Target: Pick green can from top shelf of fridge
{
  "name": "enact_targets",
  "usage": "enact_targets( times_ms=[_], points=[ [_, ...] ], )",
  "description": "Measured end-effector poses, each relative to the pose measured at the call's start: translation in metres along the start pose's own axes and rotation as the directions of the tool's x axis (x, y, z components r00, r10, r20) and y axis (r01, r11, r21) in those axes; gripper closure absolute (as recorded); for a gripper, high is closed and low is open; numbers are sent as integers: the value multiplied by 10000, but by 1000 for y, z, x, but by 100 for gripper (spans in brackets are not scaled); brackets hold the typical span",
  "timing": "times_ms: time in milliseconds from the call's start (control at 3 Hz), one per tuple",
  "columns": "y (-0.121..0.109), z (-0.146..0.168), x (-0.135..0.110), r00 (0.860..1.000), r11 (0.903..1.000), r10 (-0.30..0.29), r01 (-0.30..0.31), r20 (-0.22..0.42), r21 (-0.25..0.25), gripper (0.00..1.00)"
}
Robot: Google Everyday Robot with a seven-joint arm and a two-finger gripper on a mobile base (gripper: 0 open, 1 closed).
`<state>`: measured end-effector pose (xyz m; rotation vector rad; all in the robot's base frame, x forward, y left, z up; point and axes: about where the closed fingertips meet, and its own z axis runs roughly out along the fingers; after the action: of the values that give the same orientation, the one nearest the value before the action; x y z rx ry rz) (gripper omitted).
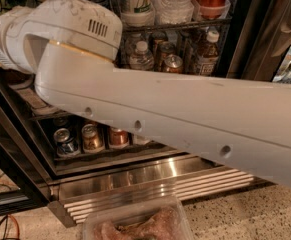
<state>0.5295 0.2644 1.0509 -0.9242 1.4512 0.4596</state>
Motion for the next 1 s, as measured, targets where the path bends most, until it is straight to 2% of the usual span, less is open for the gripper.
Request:
enact_targets(
  times_ms=[1000],
  points=[
    [-28, 19, -15, 9985, 9955, -527, 513, 157, 802, 32]
  ],
)
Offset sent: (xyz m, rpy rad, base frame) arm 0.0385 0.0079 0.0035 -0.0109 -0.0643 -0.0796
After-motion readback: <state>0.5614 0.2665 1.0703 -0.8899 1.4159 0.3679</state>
